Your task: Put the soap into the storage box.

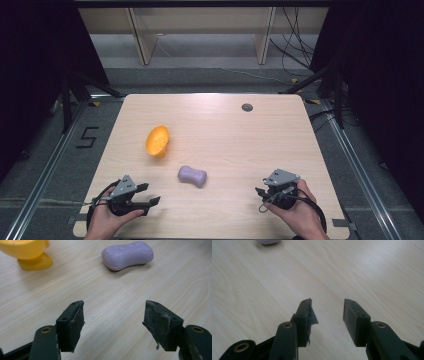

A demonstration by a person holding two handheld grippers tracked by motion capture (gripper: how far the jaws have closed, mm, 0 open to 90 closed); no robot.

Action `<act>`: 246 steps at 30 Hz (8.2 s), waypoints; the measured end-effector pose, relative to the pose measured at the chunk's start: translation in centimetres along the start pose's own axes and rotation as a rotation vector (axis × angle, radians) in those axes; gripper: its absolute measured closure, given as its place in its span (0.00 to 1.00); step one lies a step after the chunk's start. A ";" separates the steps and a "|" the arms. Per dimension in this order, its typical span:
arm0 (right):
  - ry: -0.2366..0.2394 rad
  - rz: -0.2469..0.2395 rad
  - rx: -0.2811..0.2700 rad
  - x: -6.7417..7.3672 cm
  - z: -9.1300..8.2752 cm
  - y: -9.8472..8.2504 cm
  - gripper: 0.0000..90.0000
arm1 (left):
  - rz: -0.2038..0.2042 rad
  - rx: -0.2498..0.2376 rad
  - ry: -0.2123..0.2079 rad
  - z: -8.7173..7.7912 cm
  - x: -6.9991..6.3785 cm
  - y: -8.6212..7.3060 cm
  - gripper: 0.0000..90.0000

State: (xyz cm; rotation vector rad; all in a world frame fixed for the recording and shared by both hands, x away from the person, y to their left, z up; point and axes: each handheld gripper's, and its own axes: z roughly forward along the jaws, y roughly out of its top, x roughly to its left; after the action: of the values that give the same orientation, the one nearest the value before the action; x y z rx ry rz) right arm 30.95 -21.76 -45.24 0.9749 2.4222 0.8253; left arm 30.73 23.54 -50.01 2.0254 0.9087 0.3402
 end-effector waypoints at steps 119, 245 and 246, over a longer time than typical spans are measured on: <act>0.073 -0.001 0.056 -0.3 0.7 -0.4 0.57 | 0.039 0.751 -0.021 15.3 -2.6 14.5 0.54; 0.063 0.014 0.024 -0.2 0.8 -0.4 0.55 | -0.173 0.661 0.167 10.9 3.0 17.2 0.55; 0.064 0.017 0.026 -0.2 0.8 -0.4 0.55 | -0.177 0.658 0.166 10.9 3.0 17.2 0.55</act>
State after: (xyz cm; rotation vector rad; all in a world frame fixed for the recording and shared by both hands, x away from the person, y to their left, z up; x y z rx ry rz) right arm 31.34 -21.86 -46.05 0.9941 2.4882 0.8455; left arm 46.89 12.91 -42.87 2.5042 1.4321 0.1143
